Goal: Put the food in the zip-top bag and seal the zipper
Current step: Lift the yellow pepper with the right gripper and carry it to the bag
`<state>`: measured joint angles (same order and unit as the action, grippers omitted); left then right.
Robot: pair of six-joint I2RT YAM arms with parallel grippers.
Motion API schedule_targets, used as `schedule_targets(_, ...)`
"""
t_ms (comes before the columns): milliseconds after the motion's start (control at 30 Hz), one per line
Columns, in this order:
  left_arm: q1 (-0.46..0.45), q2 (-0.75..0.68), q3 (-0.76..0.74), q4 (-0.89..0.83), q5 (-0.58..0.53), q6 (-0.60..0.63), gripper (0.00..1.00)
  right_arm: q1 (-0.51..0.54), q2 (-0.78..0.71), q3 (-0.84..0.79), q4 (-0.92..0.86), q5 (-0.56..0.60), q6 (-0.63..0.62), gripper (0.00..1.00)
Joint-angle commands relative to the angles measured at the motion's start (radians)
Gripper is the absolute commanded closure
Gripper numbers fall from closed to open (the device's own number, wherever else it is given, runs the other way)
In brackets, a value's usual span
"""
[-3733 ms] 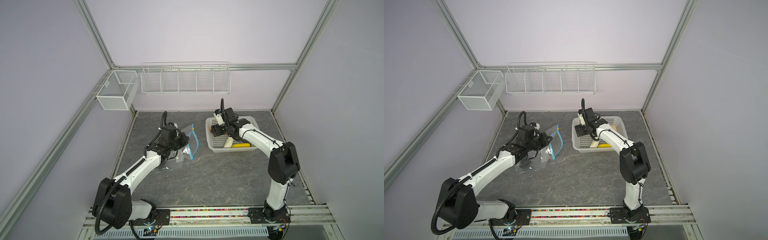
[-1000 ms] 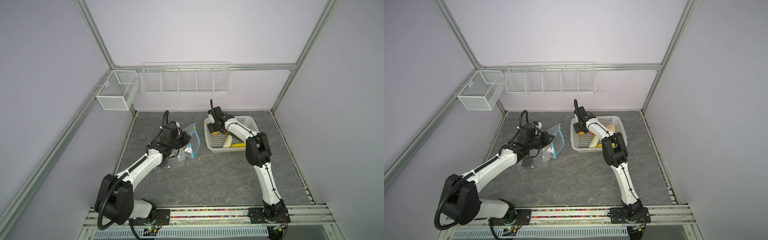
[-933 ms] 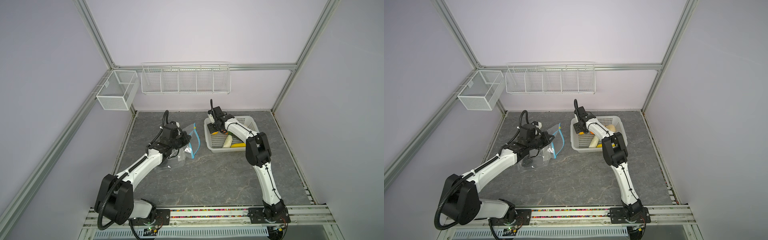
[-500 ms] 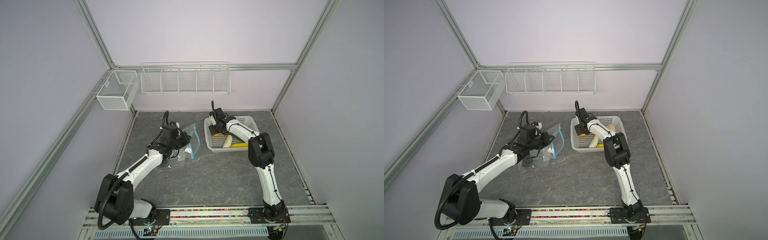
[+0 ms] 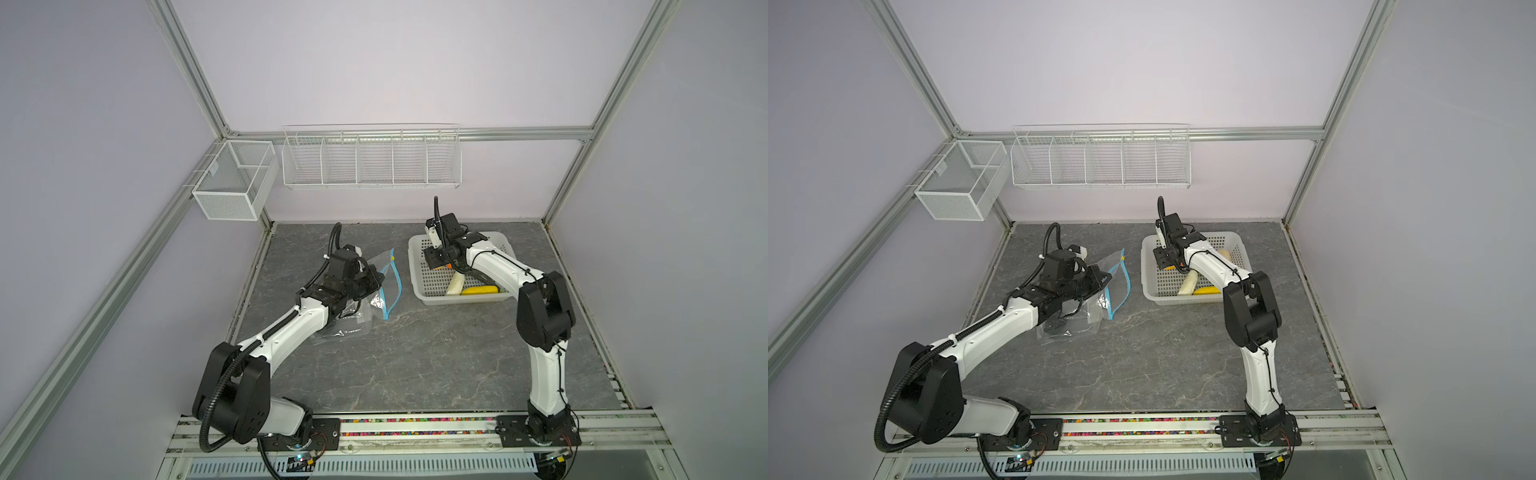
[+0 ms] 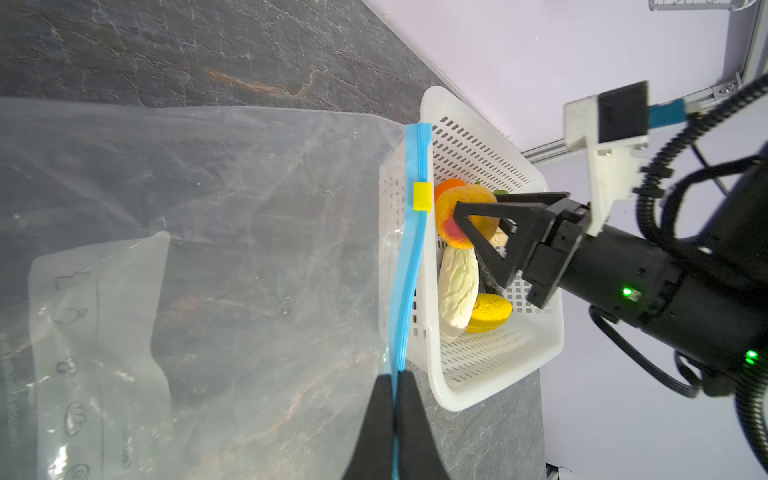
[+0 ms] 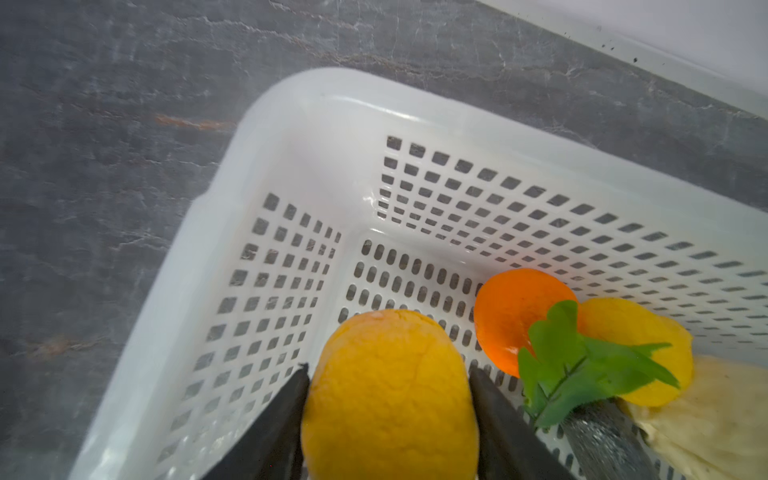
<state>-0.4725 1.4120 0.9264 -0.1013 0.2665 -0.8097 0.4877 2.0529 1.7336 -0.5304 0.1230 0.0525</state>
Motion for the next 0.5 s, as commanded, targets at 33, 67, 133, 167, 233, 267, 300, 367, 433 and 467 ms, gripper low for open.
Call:
schedule_targets(33, -0.007, 0.005, 0.012, 0.028, -0.007, -0.002, 1.0, 0.003, -0.106, -0.056, 0.046, -0.047, 0.011, 0.4)
schedule_targets(67, -0.007, 0.005, 0.011, 0.026, -0.009, -0.003, 1.0, 0.006, -0.126, -0.072, 0.052, -0.06, 0.017, 0.4)
schedule_targets(133, -0.007, 0.004, 0.011, 0.025, -0.009, -0.001, 1.0, 0.013, -0.16, -0.098, 0.059, -0.084, 0.032, 0.4)
schedule_targets(167, -0.008, 0.004, 0.012, 0.024, -0.01, -0.003, 1.0, 0.017, -0.18, -0.115, 0.066, -0.101, 0.041, 0.4)
schedule_targets(233, -0.007, 0.006, 0.013, 0.023, -0.01, -0.002, 1.0, 0.03, -0.218, -0.152, 0.087, -0.137, 0.056, 0.4)
schedule_targets(267, -0.007, 0.006, 0.013, 0.023, -0.011, -0.003, 1.0, 0.039, -0.238, -0.179, 0.108, -0.162, 0.06, 0.4)
schedule_targets(300, -0.007, 0.008, 0.012, 0.023, -0.012, -0.003, 1.0, 0.052, -0.257, -0.205, 0.13, -0.183, 0.059, 0.4)
schedule_targets(367, -0.008, 0.011, 0.014, 0.025, -0.011, -0.003, 1.0, 0.076, -0.29, -0.253, 0.176, -0.204, 0.05, 0.4)
schedule_targets(433, -0.007, 0.014, 0.014, 0.028, -0.01, -0.004, 1.0, 0.098, -0.313, -0.295, 0.217, -0.226, 0.048, 0.4)
schedule_targets(467, -0.007, 0.014, 0.015, 0.03, -0.009, -0.005, 1.0, 0.109, -0.324, -0.315, 0.237, -0.238, 0.05, 0.4)
